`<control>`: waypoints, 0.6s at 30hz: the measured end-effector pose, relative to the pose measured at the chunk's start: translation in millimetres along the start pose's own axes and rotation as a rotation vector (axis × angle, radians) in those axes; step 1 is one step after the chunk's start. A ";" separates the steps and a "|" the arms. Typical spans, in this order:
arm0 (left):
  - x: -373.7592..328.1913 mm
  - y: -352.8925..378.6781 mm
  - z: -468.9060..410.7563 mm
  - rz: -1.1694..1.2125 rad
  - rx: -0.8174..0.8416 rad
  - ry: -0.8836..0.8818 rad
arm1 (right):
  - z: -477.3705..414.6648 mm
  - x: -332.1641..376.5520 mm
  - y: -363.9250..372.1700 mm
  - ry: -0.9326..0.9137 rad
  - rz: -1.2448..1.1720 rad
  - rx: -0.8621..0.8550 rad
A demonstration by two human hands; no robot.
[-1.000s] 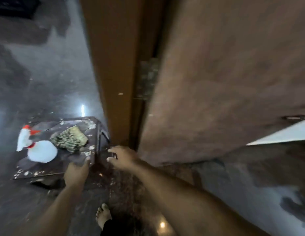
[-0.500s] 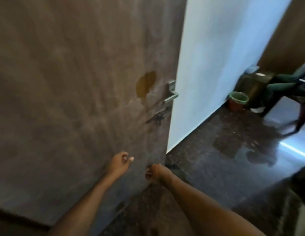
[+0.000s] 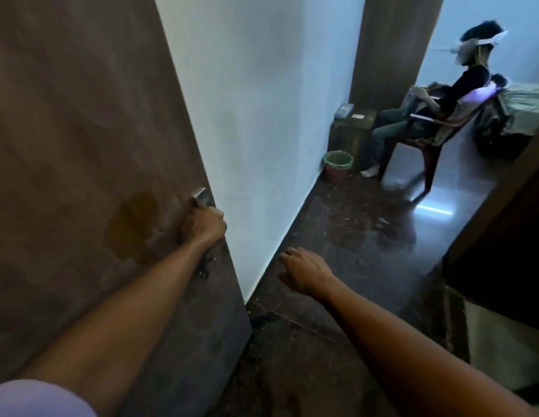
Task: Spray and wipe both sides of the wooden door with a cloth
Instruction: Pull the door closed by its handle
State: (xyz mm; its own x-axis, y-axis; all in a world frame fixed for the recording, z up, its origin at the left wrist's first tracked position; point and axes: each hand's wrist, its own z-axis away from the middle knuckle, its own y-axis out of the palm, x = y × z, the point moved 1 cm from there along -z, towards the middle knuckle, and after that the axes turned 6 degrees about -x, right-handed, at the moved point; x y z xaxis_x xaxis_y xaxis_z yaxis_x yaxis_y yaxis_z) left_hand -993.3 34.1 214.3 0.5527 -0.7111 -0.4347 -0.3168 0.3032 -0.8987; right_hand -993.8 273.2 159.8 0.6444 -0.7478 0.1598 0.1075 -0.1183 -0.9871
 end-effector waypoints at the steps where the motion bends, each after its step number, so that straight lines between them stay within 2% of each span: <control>1: 0.5 10.0 -11.0 0.002 0.070 -0.018 | -4.4 -7.2 -2.5 0.009 -0.012 -0.041; 3: -0.7 26.4 -27.9 0.013 0.129 -0.072 | -11.1 -20.5 -6.3 0.038 -0.046 -0.071; 8: 4.7 40.4 -39.3 0.012 0.025 -0.111 | -10.0 -46.9 0.3 0.102 -0.048 -0.045; 14: 9.5 62.1 -24.7 0.232 -0.144 -0.249 | 18.1 -73.0 12.1 0.166 -0.067 -0.168; 18: 7.8 71.8 -21.1 0.321 -0.181 -0.226 | 49.9 -96.3 22.0 0.214 -0.051 -0.232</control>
State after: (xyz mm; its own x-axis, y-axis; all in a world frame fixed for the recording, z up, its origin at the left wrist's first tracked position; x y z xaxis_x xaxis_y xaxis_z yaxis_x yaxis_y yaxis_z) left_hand -1028.0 36.9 147.6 0.5524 -0.4356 -0.7107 -0.6192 0.3563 -0.6997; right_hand -1015.7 375.2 122.9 0.4657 -0.8548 0.2290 -0.0561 -0.2867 -0.9564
